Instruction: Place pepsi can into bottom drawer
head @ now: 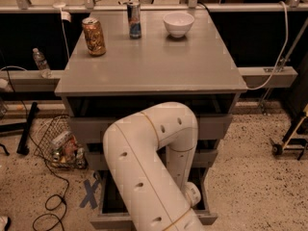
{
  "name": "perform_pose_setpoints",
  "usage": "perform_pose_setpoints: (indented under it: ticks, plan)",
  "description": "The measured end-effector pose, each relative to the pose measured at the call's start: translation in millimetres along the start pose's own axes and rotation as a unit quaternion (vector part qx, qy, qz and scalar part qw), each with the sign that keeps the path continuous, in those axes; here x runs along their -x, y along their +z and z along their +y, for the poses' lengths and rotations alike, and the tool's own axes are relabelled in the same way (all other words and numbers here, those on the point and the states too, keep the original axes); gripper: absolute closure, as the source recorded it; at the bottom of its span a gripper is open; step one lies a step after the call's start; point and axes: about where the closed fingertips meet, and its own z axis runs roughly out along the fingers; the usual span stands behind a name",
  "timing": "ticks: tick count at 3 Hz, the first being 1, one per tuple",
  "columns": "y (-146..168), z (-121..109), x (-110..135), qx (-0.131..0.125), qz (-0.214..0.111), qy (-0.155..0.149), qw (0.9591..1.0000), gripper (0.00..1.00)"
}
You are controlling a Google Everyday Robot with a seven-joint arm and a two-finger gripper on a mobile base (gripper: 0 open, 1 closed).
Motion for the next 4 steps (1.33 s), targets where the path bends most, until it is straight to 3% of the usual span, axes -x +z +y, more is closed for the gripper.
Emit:
perform_pose_setpoints:
  ticks: [1, 2, 4]
  plan:
    - [16.5, 23.4, 2.1, 0.001, -0.013, -0.022, 0.9997, 1.0]
    - [26.5, 32.0, 4.8, -0.004, -0.023, -0.027, 0.9994, 1.0]
    - [64.8, 50.6, -1.8, 0.012, -0.014, -0.041, 0.999, 1.0]
